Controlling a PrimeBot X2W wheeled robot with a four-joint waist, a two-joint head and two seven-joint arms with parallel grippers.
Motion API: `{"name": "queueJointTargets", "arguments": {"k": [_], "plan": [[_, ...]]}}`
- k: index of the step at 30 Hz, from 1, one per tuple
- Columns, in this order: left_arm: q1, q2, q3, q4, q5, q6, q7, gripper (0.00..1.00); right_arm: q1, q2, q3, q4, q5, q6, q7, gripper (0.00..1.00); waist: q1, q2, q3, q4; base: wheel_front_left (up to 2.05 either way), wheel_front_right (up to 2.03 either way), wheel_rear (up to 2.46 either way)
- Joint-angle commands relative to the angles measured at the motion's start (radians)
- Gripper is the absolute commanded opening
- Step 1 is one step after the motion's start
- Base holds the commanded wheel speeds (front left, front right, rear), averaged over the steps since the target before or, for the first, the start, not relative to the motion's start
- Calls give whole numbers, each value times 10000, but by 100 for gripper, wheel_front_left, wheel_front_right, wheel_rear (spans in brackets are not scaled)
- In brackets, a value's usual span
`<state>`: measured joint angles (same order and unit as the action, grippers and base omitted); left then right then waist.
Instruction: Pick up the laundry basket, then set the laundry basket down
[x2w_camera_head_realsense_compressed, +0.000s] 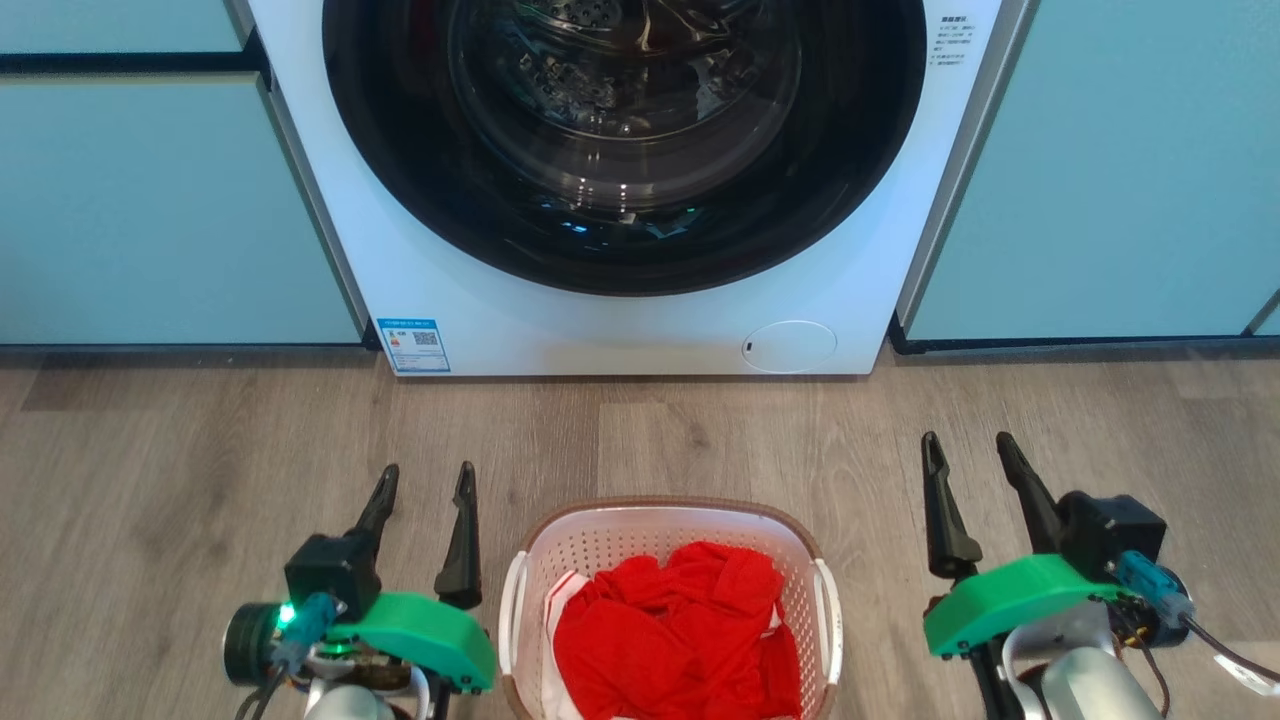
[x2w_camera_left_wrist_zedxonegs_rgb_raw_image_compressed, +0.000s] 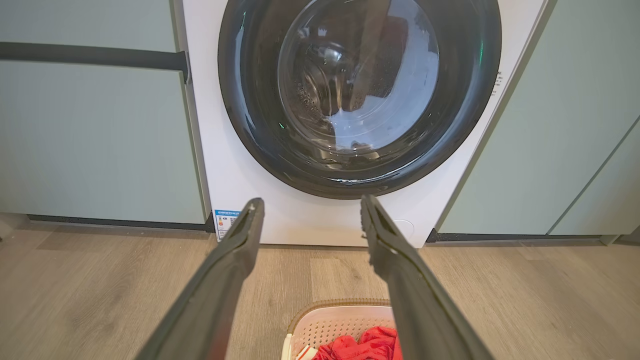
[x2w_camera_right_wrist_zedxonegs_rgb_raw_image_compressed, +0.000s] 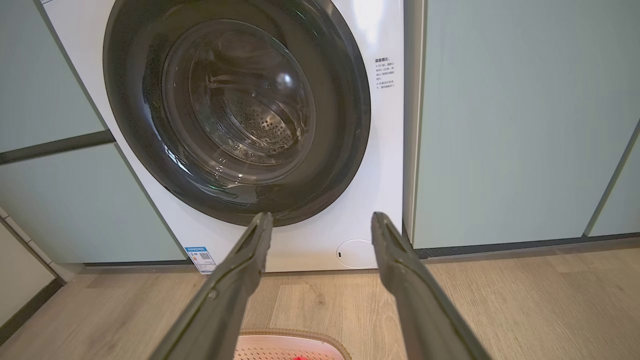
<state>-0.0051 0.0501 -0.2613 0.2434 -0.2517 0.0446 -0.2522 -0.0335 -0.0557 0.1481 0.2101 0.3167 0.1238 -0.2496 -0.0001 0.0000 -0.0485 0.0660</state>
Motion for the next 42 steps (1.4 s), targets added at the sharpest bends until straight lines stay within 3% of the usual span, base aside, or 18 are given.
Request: {"name": "queueJointTargets", "arguments": {"k": [1, 8, 9, 13, 42], "plan": [[-366, 1, 337, -361, 104, 69, -95, 100, -168, 54, 191, -316, -69, 69, -122, 100, 1, 0, -3, 6, 0, 0, 0], [-335, 1, 392, -615, 147, 115, -95, 100, -185, 54, 216, -324, -90, 69, -122, 100, 1, 0, -33, 8, 0, 0, 0], [13, 0, 77, -273, 113, 84, 0, 0, 2, 0, 4, -2, 0, 0, 0, 0, 1, 0, -33, 8, 0, 0, 0], [212, 0, 77, 135, -25, 73, 54, 0, 115, 0, 57, 431, 82, -1, 26, 0, 1, 0, -29, 2, 0, 0, 0], [-84, 116, 782, 136, -3328, -353, 776, 0, -80, -128, -382, 407, 3248, 15, 720, 0, 1, 0, 98, -152, 0, 0, 0]]}}
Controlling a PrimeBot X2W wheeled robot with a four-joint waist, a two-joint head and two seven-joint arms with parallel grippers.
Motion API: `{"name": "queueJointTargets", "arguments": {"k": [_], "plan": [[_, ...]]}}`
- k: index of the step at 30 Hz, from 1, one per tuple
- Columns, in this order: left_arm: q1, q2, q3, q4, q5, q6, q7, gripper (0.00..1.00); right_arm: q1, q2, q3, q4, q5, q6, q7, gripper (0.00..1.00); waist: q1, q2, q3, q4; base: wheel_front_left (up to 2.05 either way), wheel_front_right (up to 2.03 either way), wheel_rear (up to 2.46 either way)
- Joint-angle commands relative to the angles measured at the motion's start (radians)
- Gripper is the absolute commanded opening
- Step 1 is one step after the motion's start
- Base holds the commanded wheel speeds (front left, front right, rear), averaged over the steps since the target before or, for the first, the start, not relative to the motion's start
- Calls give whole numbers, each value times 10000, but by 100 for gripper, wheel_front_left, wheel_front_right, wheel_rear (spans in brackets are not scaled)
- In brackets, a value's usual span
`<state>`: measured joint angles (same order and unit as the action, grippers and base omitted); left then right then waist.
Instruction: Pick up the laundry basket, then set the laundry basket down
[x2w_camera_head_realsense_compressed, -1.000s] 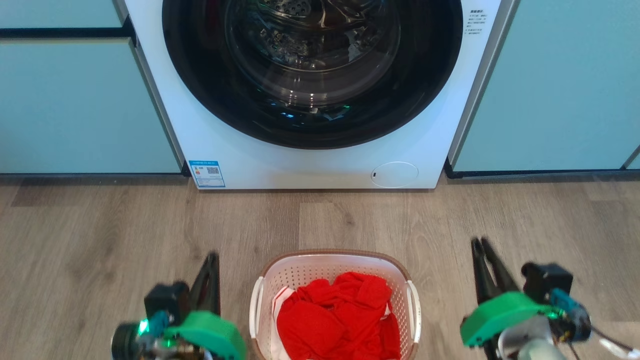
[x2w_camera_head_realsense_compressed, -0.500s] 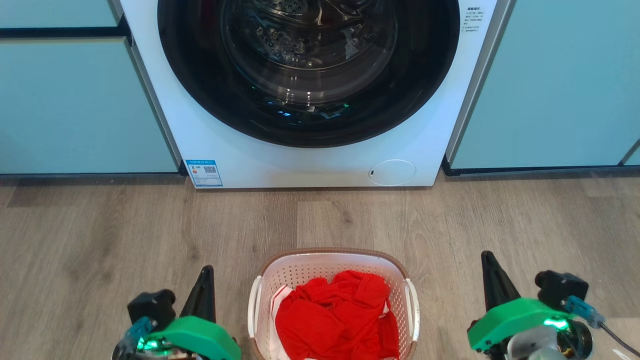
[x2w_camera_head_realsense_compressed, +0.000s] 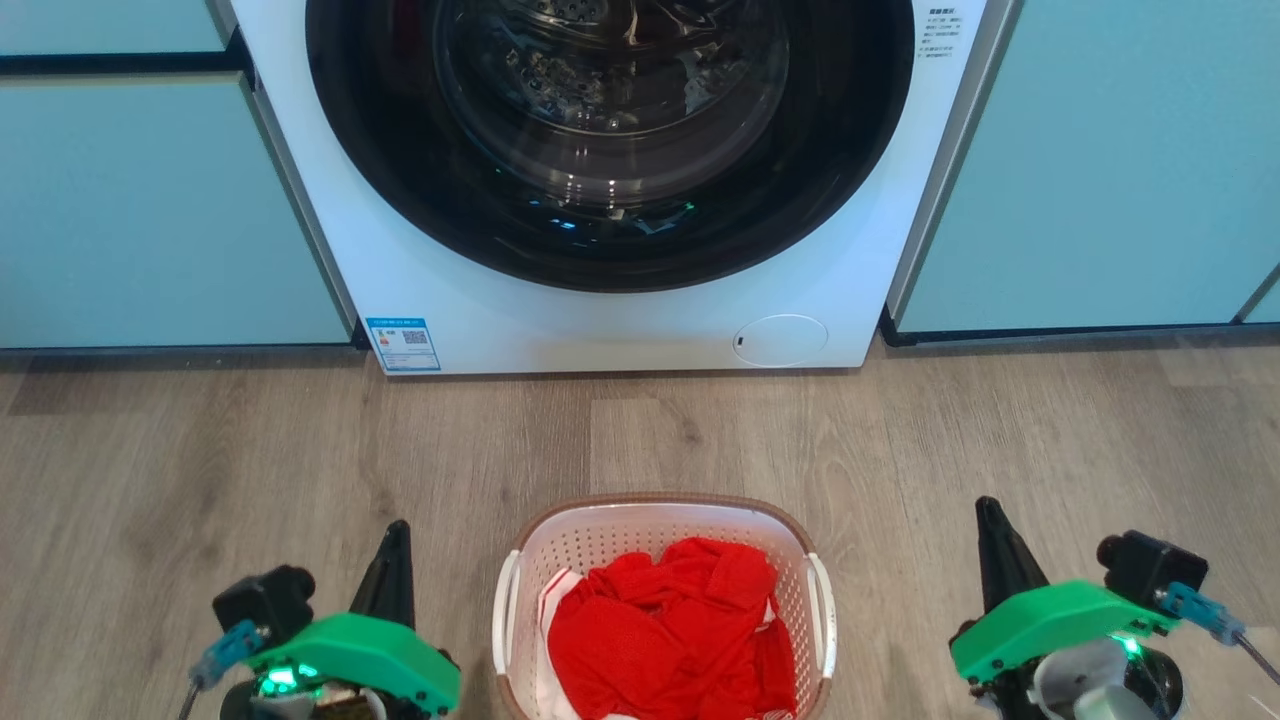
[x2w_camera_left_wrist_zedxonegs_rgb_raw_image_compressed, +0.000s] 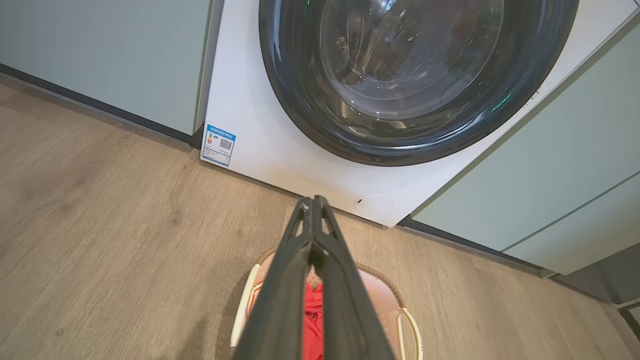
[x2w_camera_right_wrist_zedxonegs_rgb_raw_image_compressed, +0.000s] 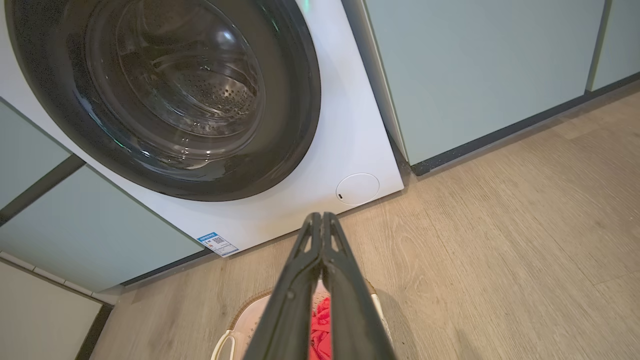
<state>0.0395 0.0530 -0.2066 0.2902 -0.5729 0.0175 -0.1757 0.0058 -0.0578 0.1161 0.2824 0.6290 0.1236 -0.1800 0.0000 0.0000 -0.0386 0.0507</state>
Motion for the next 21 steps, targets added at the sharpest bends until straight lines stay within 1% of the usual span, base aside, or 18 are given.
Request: {"name": "queueJointTargets", "arguments": {"k": [1, 21], "plan": [[-540, 90, 261, -335, -228, -97, 37, 0, -479, -110, -79, -317, 231, 18, 49, 0, 0, 0, 4, -5, 0, 0, 0], [-727, 130, 796, -375, -2453, -391, 570, 0, -609, -148, -442, -337, 2351, 29, 574, 0, 0, 0, 92, -112, 0, 0, 0]]}}
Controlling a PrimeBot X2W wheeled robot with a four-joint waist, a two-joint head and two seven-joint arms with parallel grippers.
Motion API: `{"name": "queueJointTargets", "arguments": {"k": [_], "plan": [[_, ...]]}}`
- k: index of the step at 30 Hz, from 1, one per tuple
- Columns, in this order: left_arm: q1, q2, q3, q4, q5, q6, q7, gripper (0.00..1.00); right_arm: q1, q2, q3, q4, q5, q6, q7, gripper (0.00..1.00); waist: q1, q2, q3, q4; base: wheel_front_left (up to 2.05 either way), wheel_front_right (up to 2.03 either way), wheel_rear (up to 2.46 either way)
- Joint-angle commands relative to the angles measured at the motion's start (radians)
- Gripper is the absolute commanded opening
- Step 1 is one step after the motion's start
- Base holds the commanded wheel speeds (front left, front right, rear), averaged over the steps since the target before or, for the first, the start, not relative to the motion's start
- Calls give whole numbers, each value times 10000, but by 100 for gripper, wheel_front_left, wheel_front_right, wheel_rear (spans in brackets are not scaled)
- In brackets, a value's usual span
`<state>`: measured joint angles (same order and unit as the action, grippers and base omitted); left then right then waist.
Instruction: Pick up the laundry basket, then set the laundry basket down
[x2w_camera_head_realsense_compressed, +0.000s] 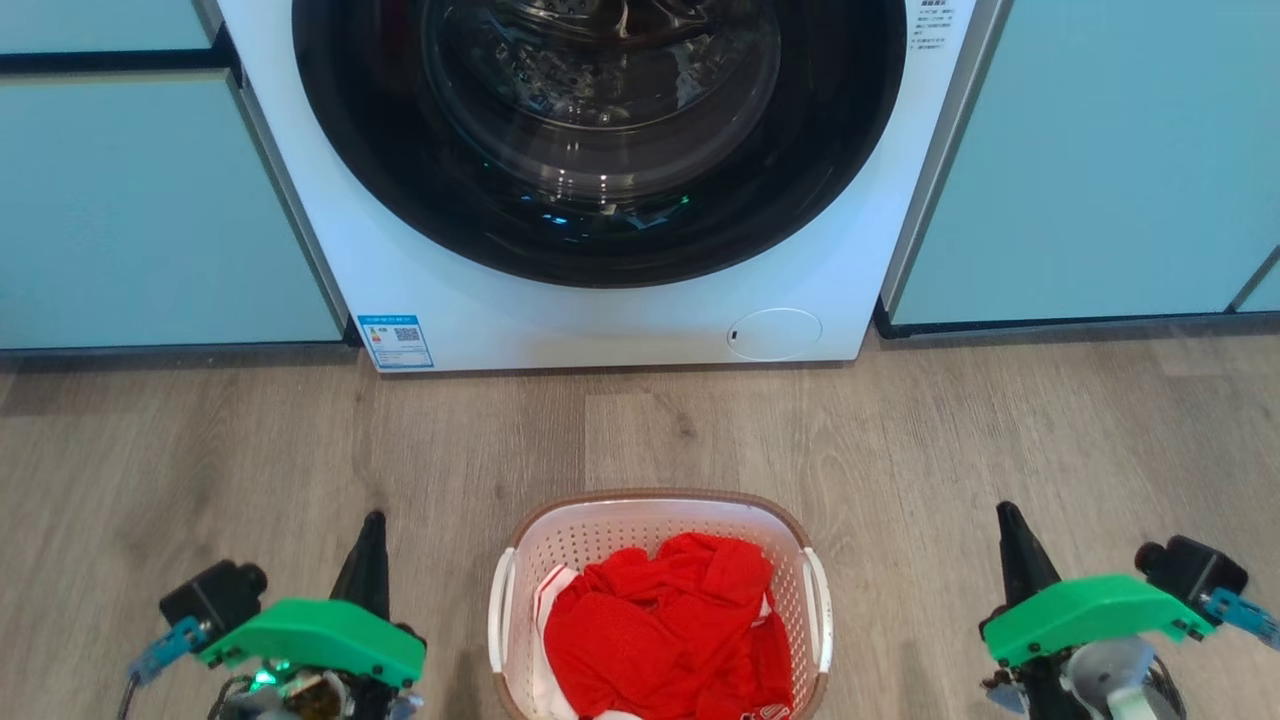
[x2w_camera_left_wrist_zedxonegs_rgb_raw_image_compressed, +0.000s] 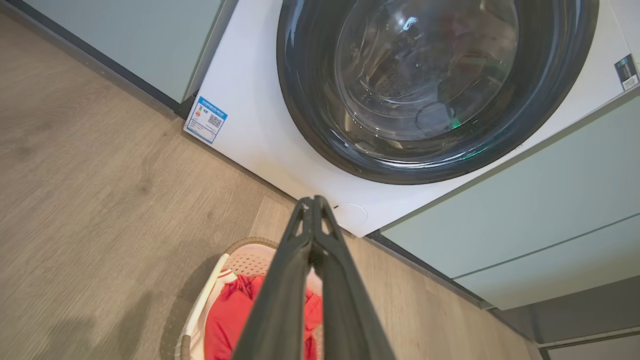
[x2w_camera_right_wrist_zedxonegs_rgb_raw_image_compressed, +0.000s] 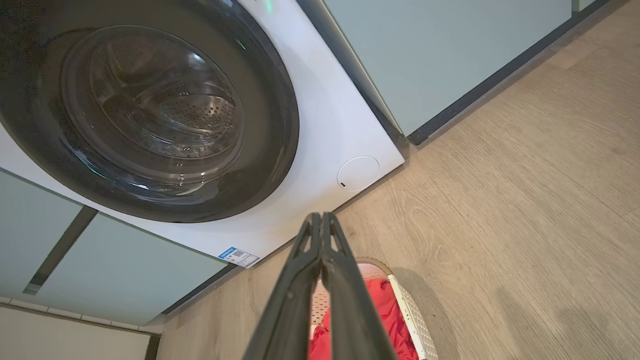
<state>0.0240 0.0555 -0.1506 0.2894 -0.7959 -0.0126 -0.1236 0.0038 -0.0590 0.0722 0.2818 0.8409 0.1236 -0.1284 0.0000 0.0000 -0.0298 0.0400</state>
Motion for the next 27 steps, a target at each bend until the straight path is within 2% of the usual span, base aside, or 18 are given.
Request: {"name": "queueJointTargets", "arguments": {"k": [1, 27], "plan": [[-581, 106, 264, -369, -334, -105, 76, 0, -596, -138, -22, -332, 338, 29, 86, 0, 0, 0, 9, -10, 0, 0, 0], [-823, 125, 975, -400, -3076, -472, 776, 0, -762, -149, -526, -352, 2943, 44, 782, 0, 0, 0, 118, -143, 0, 0, 0]]}}
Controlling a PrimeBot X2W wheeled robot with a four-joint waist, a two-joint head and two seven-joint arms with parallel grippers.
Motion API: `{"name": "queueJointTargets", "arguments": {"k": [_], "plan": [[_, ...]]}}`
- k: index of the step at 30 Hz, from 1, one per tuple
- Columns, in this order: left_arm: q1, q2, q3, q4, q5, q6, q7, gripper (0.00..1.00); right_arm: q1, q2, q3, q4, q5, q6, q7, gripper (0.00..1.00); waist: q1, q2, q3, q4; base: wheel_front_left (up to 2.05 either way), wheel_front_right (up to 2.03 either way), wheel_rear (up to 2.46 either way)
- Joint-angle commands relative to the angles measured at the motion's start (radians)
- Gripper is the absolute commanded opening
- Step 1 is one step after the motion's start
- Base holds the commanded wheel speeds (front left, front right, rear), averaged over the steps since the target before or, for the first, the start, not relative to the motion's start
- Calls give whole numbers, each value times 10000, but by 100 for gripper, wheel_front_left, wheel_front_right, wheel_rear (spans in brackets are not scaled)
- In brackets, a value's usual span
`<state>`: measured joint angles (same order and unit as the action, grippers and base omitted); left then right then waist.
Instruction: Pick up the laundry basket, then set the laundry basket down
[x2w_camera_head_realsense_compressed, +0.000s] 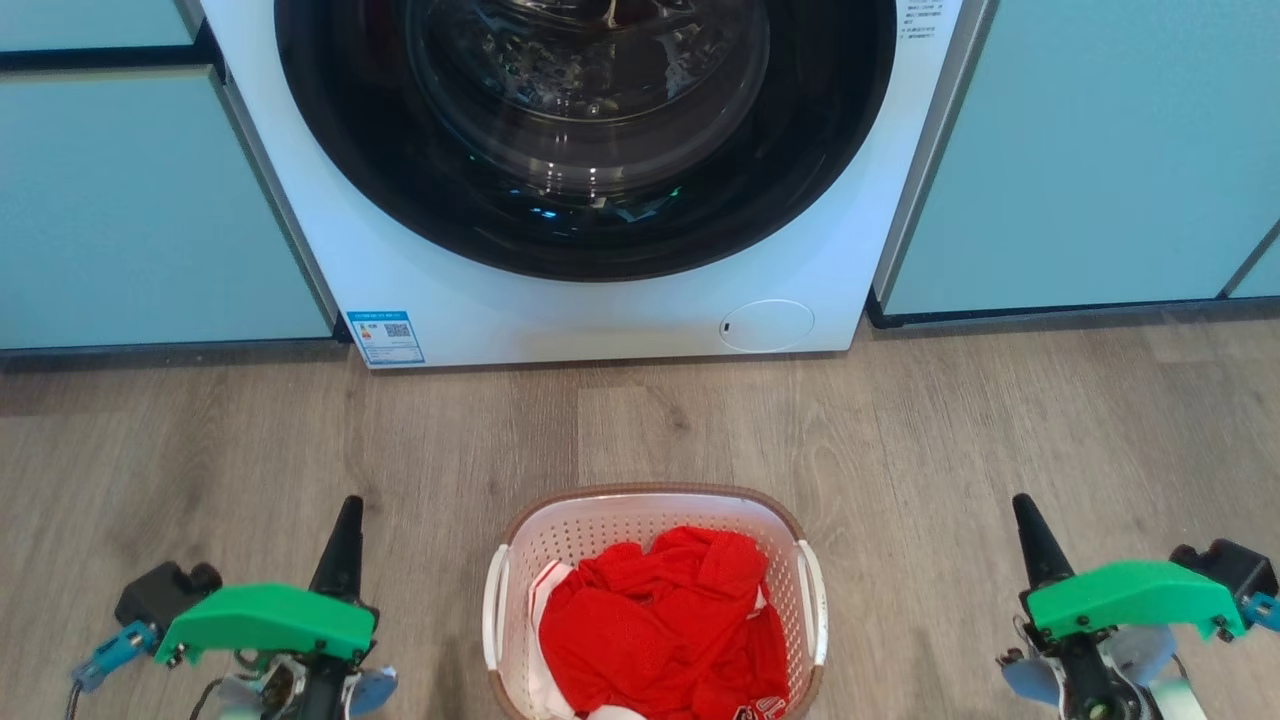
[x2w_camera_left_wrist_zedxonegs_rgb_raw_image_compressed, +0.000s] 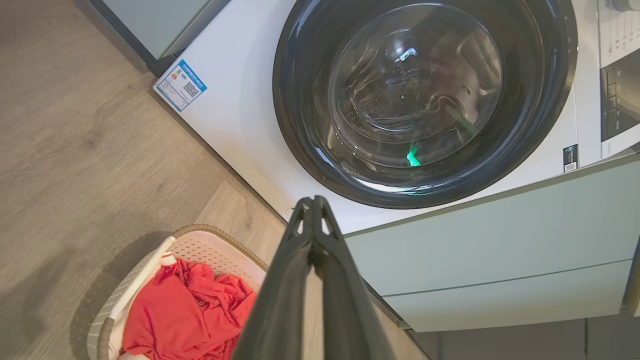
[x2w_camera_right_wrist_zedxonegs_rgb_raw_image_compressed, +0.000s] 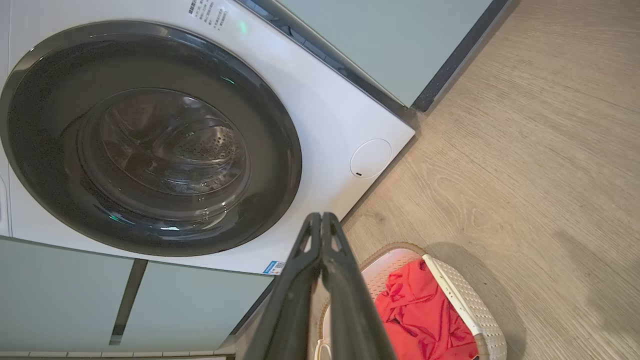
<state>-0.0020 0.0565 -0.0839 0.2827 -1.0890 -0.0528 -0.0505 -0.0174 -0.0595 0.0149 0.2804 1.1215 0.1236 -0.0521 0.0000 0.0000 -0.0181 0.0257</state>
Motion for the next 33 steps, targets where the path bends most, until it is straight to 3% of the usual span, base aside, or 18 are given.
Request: {"name": "queueJointTargets", "arguments": {"k": [1, 33], "plan": [[-573, 116, 337, -334, -253, -84, 74, 0, -557, -144, 26, -339, 241, 44, 47, 0, 0, 0, 5, -6, 0, 0, 0], [-899, 108, 1321, -368, -3835, -569, 1036, 0, -782, -121, -693, -363, 3636, 63, 1009, 0, 0, 0, 149, -181, 0, 0, 0]]}}
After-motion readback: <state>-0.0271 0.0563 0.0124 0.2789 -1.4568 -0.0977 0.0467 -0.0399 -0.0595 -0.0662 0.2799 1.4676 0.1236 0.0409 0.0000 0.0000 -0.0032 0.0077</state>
